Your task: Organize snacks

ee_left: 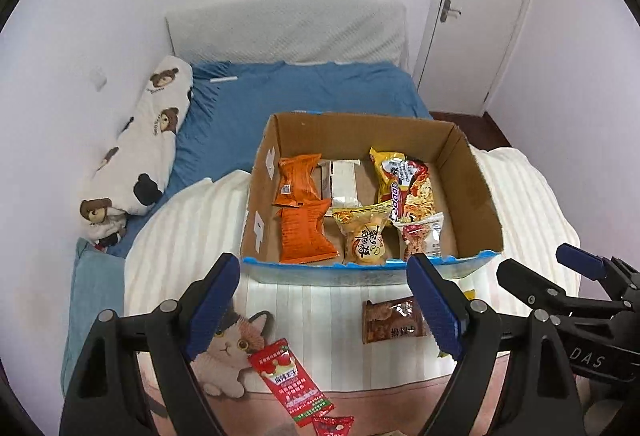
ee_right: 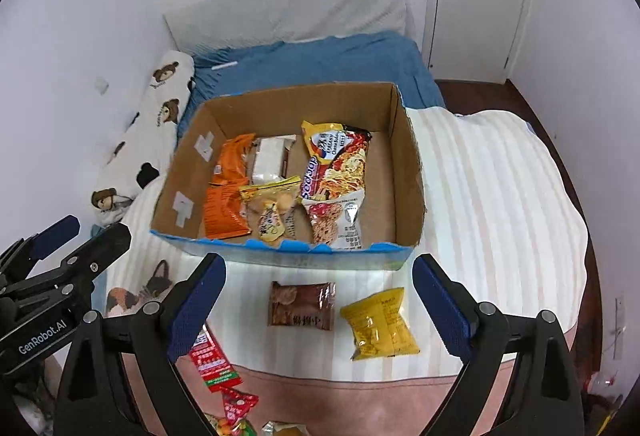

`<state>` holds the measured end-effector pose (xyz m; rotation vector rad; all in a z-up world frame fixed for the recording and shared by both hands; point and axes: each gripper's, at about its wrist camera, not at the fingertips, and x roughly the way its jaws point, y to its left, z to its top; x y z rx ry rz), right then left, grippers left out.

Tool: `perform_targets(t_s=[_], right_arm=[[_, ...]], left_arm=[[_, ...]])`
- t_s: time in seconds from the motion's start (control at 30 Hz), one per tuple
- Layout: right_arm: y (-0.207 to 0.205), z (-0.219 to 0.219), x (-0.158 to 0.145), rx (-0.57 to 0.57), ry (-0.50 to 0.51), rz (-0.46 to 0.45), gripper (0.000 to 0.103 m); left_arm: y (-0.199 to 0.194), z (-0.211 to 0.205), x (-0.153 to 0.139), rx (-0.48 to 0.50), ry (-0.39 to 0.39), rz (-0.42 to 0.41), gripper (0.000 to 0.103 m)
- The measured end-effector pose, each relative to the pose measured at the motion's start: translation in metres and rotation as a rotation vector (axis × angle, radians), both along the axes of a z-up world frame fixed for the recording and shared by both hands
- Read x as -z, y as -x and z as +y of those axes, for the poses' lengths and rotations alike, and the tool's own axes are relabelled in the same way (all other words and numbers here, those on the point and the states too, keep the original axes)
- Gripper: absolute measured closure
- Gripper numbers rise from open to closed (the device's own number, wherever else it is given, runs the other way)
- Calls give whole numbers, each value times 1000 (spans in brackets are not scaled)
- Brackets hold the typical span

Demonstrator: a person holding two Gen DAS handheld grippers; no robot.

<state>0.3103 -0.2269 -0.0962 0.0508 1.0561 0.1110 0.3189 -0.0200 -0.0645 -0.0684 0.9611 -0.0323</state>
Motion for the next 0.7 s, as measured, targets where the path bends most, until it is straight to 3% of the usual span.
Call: perform_targets(t_s=[0.23, 0.37, 0.53, 0.7], right_arm=[[32, -11, -15, 13, -72, -27, 6], [37, -26, -7, 34, -105, 7, 6], [29, -55, 46, 83, -103, 146, 6], [14, -74, 119, 130, -77, 281, 6]], left_arm=[[26, -8, -12, -5, 12, -40, 18], [31, -15, 0, -9, 26, -11, 18], [22, -24, 53, -33, 38, 121, 18], [6, -37, 119, -37, 71, 290, 18]])
